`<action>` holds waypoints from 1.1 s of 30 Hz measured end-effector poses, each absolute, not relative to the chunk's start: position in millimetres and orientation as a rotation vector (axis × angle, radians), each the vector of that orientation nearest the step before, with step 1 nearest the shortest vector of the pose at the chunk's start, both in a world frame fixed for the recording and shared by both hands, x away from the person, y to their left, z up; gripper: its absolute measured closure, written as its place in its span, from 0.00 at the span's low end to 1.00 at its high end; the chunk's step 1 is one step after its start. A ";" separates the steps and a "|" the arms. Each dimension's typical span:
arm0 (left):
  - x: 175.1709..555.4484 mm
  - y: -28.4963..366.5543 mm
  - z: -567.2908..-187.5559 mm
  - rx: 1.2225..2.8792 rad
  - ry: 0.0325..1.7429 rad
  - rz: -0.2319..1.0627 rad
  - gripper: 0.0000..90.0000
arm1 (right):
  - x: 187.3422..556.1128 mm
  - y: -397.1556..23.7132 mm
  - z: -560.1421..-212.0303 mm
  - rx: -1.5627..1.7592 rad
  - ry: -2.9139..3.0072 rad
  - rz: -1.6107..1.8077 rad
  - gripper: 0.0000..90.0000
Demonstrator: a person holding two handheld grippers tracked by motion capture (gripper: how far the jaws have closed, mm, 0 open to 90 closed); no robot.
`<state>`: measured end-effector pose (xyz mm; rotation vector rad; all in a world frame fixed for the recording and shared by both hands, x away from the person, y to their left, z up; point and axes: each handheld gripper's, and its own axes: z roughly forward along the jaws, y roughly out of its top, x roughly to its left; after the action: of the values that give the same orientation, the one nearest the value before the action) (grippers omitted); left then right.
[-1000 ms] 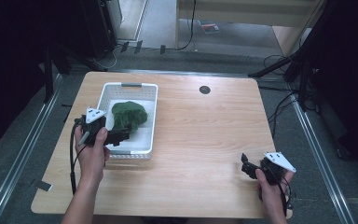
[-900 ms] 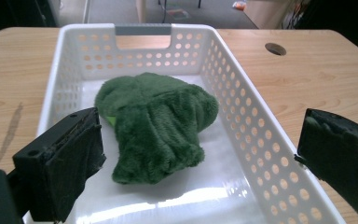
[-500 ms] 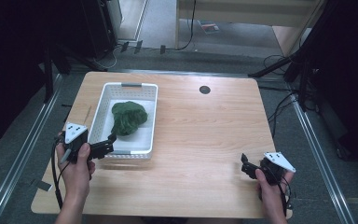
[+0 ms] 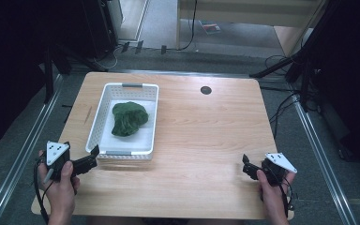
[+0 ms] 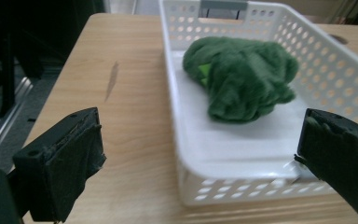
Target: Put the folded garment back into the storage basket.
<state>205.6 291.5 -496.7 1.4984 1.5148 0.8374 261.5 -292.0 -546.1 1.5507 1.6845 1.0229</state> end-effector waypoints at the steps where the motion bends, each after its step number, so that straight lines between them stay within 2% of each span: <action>1: 205.6 291.5 -496.7 1.498 1.515 0.837 0.01 | 261.5 -292.0 -546.1 1.550 1.684 1.023 0.07; 13: 194.9 322.6 -538.3 1.484 1.553 0.913 0.01 | 261.6 -292.4 -546.2 1.552 1.686 1.024 0.07; 18: 196.5 326.9 -548.8 1.484 1.539 0.899 0.01 | 261.8 -292.7 -546.2 1.550 1.687 1.023 0.07; 33: 200.2 326.9 -551.1 1.479 1.570 0.884 0.01 | 262.3 -292.3 -546.3 1.564 1.688 1.019 0.07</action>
<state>200.2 326.9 -551.1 1.4786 1.5695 0.8836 262.3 -292.3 -546.3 1.5641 1.6875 1.0193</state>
